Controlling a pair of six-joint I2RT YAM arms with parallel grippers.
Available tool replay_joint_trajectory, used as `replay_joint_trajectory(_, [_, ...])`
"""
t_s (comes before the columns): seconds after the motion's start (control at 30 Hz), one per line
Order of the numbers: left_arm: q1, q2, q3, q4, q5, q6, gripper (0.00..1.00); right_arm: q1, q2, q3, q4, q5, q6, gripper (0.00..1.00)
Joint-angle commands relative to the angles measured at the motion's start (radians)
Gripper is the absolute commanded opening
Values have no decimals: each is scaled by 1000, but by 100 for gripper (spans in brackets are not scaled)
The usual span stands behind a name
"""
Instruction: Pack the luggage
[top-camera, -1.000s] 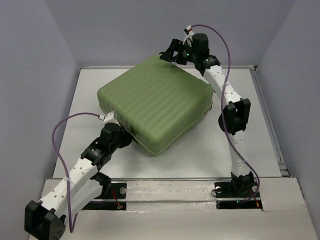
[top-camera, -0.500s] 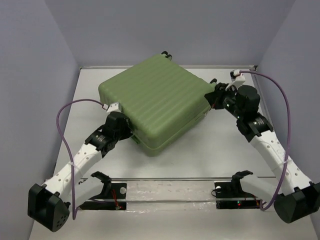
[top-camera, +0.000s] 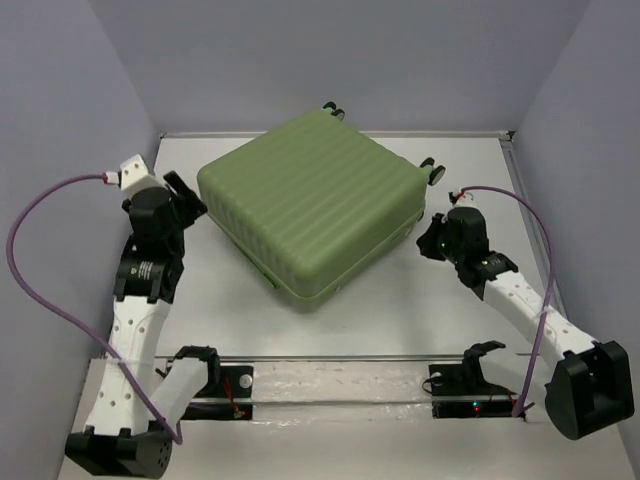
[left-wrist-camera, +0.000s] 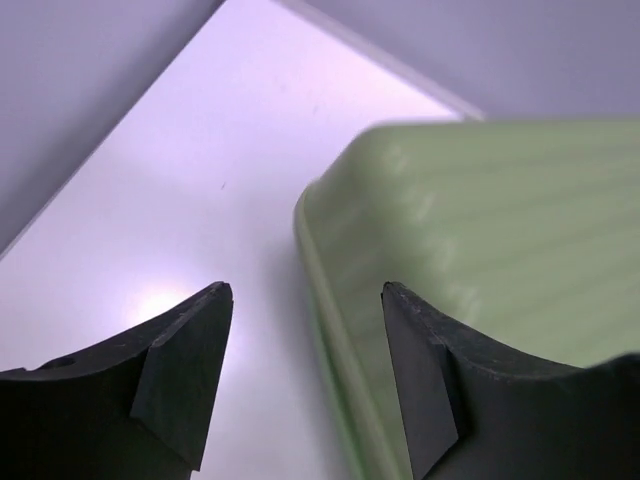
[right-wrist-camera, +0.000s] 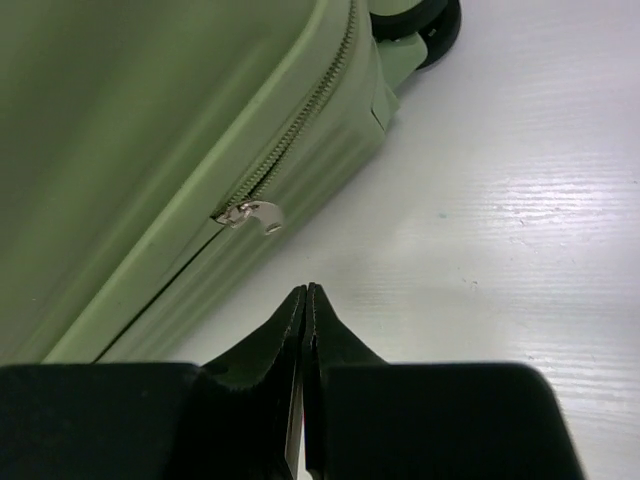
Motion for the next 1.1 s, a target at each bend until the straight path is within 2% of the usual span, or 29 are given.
replay_joint_trajectory(0.0, [114, 236, 167, 191, 254, -5, 70, 0, 21, -13, 102, -58, 5, 7])
replay_joint_trajectory(0.2, [197, 646, 421, 243, 437, -67, 65, 0, 133, 22, 165, -121, -3, 7])
replay_joint_trajectory(0.33, [208, 877, 630, 130, 448, -9, 63, -9, 228, 96, 235, -150, -17, 7])
replay_joint_trajectory(0.4, [215, 932, 656, 123, 456, -2, 63, -20, 291, 136, 267, -203, -31, 7])
replay_joint_trajectory(0.5, [226, 992, 618, 145, 499, -8, 62, -20, 346, 202, 317, -237, -38, 7])
replay_joint_trajectory(0.6, [225, 998, 536, 217, 581, -41, 59, -29, 426, 286, 330, -259, -43, 7])
replay_joint_trajectory(0.73, [208, 917, 286, 356, 608, -94, 56, -29, 541, 415, 341, -319, -52, 7])
replay_joint_trajectory(0.8, [206, 839, 149, 401, 611, -128, 55, -29, 618, 514, 350, -395, -60, 7])
replay_joint_trajectory(0.93, [192, 665, -1, 495, 596, -197, 53, -29, 730, 683, 329, -486, -60, 7])
replay_joint_trajectory(1.03, [195, 584, -16, 473, 528, -188, 61, -29, 733, 727, 237, -462, -75, 19])
replay_joint_trajectory(1.07, [209, 573, 42, 452, 490, -177, 71, -29, 687, 707, 219, -425, -77, 34])
